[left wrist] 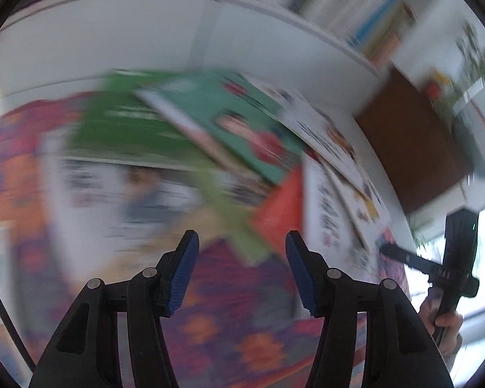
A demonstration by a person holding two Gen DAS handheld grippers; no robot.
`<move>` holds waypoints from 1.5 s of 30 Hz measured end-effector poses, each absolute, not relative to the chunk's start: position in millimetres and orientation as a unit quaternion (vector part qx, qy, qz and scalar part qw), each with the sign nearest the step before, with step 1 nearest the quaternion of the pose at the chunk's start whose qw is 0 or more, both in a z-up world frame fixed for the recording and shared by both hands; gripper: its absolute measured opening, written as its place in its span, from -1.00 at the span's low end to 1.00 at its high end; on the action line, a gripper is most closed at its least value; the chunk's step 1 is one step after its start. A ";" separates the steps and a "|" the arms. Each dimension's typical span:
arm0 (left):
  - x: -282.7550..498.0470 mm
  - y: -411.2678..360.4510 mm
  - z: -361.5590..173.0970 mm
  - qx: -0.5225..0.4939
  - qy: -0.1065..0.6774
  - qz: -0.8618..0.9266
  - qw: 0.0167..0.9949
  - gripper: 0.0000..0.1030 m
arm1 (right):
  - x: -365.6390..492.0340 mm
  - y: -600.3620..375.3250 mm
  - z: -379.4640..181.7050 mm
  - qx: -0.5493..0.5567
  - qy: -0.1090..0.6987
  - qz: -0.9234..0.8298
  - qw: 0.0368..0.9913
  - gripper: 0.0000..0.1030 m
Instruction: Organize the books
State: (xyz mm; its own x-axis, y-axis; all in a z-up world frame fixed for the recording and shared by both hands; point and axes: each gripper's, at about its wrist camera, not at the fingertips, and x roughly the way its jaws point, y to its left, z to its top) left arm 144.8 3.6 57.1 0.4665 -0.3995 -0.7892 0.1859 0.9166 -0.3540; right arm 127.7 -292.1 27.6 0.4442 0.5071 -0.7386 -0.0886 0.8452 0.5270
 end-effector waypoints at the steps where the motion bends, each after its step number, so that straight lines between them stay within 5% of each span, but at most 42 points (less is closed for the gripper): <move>1: 148.9 -18.1 48.7 -0.101 0.494 -0.184 0.844 0.04 | 127.3 -306.2 23.3 0.216 0.490 0.165 0.828 0.17; 11: 160.6 -124.4 26.5 -0.108 0.489 -0.254 0.827 0.04 | 170.7 -384.9 26.7 0.174 0.435 0.069 0.881 0.16; 20: 174.6 -169.2 16.4 -0.079 0.483 -0.254 0.834 0.04 | 224.1 -392.7 0.6 0.137 0.465 0.079 0.871 0.15; 25: 178.1 -170.8 18.6 -0.063 0.491 -0.253 0.831 0.04 | 223.2 -376.2 2.9 0.165 0.486 0.126 0.849 0.20; 31: 168.6 -168.6 22.4 0.034 0.486 -0.199 0.850 0.04 | 193.3 -334.3 25.0 0.095 0.469 0.118 0.870 0.20; 45: 106.7 -93.8 19.1 0.064 0.508 -0.194 0.837 0.03 | 99.7 -241.4 17.7 0.003 0.513 0.167 0.842 0.20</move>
